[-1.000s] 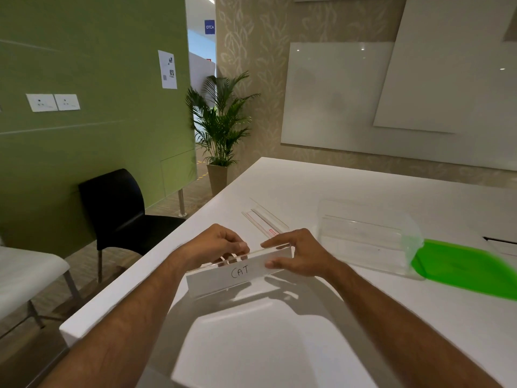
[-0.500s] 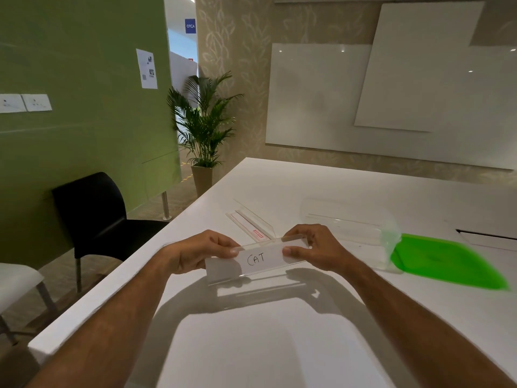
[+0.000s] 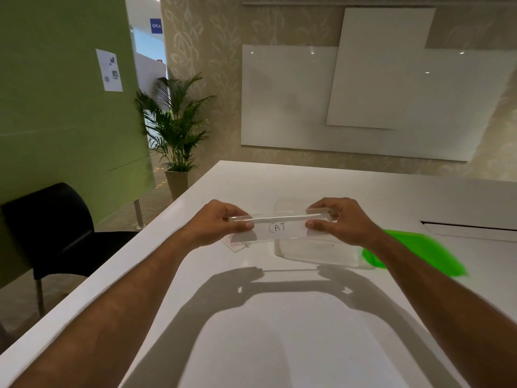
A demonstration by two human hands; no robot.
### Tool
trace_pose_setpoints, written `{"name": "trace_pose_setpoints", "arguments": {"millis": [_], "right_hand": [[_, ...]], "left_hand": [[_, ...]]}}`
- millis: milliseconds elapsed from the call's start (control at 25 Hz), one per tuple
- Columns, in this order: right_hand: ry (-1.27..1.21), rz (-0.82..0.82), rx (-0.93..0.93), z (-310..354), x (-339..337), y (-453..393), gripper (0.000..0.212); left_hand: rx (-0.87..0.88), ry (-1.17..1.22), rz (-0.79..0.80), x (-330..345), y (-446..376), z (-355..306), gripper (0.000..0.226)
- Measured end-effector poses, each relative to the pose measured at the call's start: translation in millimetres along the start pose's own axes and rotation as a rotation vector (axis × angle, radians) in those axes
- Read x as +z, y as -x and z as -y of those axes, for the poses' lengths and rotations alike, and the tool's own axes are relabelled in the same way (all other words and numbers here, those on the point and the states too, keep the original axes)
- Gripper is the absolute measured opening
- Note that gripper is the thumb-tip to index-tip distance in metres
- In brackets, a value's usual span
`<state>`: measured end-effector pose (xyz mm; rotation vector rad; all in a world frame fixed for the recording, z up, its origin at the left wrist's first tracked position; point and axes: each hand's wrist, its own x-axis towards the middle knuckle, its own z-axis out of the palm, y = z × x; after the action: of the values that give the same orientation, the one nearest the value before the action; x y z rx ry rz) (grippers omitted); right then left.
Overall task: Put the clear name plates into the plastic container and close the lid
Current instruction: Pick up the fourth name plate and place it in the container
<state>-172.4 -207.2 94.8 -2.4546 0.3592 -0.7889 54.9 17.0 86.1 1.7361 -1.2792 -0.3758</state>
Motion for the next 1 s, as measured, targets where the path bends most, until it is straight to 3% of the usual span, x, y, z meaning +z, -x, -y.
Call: {"name": "trace_pose_setpoints", "arguments": {"millis": [200,440,680,1000], "right_hand": [[0.129,-0.034,0.055,-19.9,-39.2,-10.0,0.041],[0.247,0.018,0.153,-52.1,-64.4,-22.2,0.038],[0.414,0.178,0.185,-79.2,-66.0,-36.1,0.041],[0.598,0.456,0.235,-92.1,-48.0,-53.6,0.037]], "left_hand": [[0.126,-0.140,-0.031,25.6,-46.6,-21.4,0.027],[0.152,-0.268,-0.002,59.0,-95.4,-25.2,0.030],[0.153,-0.461,0.094,78.2,-130.6,-23.3,0.023],[0.077,-0.732,0.372,90.4,-156.7,-20.5,0.029]]}}
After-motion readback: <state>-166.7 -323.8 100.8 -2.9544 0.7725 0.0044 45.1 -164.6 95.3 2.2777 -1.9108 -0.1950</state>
